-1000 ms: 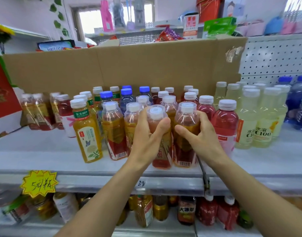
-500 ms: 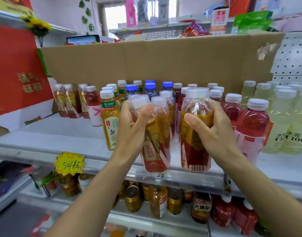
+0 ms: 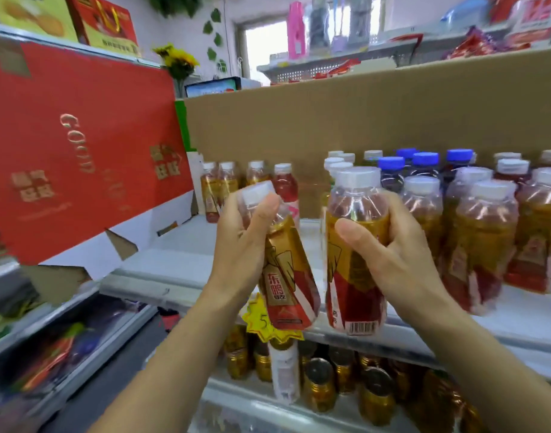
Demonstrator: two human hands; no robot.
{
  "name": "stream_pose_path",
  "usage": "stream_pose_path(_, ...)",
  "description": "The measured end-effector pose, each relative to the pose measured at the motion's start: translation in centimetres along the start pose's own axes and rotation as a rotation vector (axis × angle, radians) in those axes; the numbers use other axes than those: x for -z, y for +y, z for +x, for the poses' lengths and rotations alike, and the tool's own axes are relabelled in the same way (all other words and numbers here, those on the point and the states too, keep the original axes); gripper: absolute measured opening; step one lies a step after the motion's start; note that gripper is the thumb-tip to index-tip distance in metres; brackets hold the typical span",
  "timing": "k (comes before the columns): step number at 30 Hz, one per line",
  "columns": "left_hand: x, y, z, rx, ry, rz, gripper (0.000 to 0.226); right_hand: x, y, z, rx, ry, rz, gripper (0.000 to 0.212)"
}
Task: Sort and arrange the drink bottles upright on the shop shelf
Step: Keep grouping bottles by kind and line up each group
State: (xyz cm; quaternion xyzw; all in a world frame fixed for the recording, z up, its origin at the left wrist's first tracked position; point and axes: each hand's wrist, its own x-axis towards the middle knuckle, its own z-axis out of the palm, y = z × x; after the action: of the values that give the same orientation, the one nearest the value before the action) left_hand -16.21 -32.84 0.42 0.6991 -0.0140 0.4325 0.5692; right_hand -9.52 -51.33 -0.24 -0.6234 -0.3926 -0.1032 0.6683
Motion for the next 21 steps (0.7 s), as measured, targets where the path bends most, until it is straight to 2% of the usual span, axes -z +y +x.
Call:
stream_pose_path(5, 8.8, -2.1, 4.4, -0.018, -0.005, 0.07, 0.036, -8.8, 1.3, 2.8, -0.037, 0.046, 0.012, 0.045)
stream_pose_path(9, 13.0, -4.3, 8.2, -0.051, 0.005, 0.108, 0.057, -14.1, 3.0, 5.5, -0.073, 0.071, 0.011, 0.036)
stream_pose_path(16, 16.7, -10.8, 13.9, 0.026, -0.016, 0.221, 0.027, -20.6, 8.9, 11.2, -0.245, -0.012, -0.013, 0.049)
stream_pose_path(21, 17.4, -14.6, 17.5, 0.073, -0.01, 0.269, 0.027, -23.6, 12.9, 14.8, -0.273, -0.047, -0.065, 0.061)
